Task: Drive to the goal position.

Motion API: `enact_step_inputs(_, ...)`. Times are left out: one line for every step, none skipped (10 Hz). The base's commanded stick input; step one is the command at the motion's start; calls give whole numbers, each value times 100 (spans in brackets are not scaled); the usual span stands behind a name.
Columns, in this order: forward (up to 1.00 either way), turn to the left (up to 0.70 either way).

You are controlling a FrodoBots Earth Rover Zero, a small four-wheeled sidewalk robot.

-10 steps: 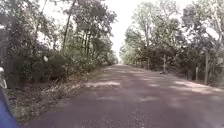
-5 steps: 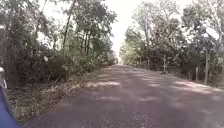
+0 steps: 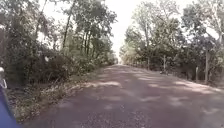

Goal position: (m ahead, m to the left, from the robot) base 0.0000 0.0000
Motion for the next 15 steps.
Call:
enact_step_inputs(5, -3)
enact_step_inputs(6, -3)
enact_step_inputs(5, -3)
enact_step_inputs(5, -3)
enact_step_inputs(5, -3)
enact_step_inputs(5, -3)
enact_step_inputs(5, -3)
enact_step_inputs(5, -3)
enact_step_inputs(6, -3)
enact_step_inputs(6, -3)
enact_step_inputs(6, -3)
enact_step_inputs(5, -3)
enact_step_inputs(6, -3)
enact_step_inputs(5, -3)
enact_step_inputs(5, -3)
